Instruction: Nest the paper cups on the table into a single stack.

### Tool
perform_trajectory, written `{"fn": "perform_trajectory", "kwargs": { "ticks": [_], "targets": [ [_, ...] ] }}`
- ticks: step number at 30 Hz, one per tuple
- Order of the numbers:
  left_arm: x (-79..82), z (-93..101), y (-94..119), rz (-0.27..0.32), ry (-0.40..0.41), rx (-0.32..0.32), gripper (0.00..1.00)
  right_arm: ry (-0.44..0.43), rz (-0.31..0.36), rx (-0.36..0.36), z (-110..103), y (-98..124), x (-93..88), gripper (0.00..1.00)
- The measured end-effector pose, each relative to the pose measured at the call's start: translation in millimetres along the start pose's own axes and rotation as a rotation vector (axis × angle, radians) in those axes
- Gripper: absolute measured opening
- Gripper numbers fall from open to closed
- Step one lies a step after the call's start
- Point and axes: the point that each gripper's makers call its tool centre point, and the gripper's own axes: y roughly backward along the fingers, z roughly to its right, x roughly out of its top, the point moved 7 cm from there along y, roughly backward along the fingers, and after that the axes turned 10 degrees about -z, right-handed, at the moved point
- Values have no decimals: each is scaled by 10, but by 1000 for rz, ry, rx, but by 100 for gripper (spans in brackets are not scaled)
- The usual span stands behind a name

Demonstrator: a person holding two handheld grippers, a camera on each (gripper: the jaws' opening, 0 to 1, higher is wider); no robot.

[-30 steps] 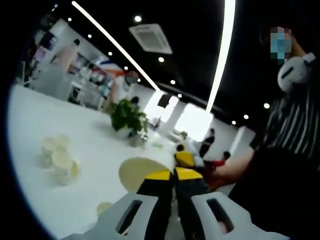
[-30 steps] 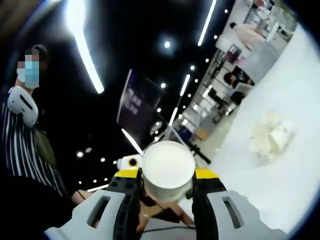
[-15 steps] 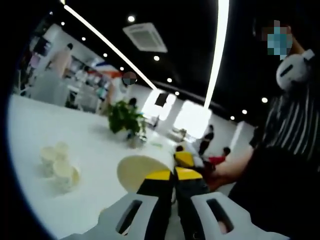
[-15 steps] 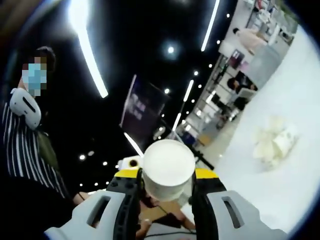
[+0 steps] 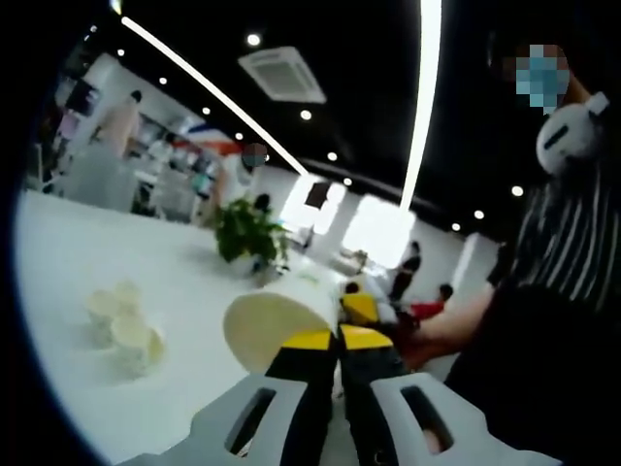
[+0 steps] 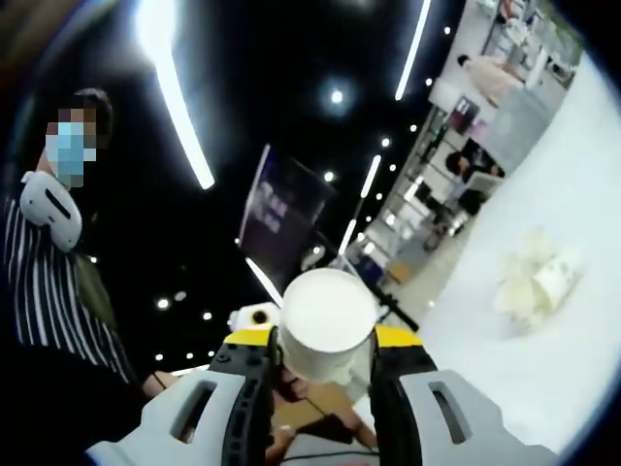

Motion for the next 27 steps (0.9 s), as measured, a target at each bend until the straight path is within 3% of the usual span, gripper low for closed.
{"fn": "perform_trajectory", "kwargs": {
  "ticks": [6, 13, 16, 18, 21, 25, 27],
  "targets": [
    [22, -32, 21, 2, 1, 13, 0, 62, -12, -47, 40, 137, 33, 35],
    [13, -93, -9, -28, -5, 16, 0, 221, -85, -233, 172, 366, 69, 42],
    [17, -130, -8, -49, -5, 19, 0, 265, -71, -283, 200, 437, 112, 47],
    [26, -149, -1, -65, -20, 30, 0, 297, -84, -340, 241, 498, 131, 48],
    [19, -240, 18, -128, -89, 97, 0, 343, -112, -392, 289, 555, 137, 50],
    [30, -254, 17, -159, -109, 106, 0, 342, -131, -446, 366, 628, 138, 56],
    [1, -304, 33, -214, -130, 151, 0, 354, -135, -472, 390, 655, 155, 60]
  ]
}}
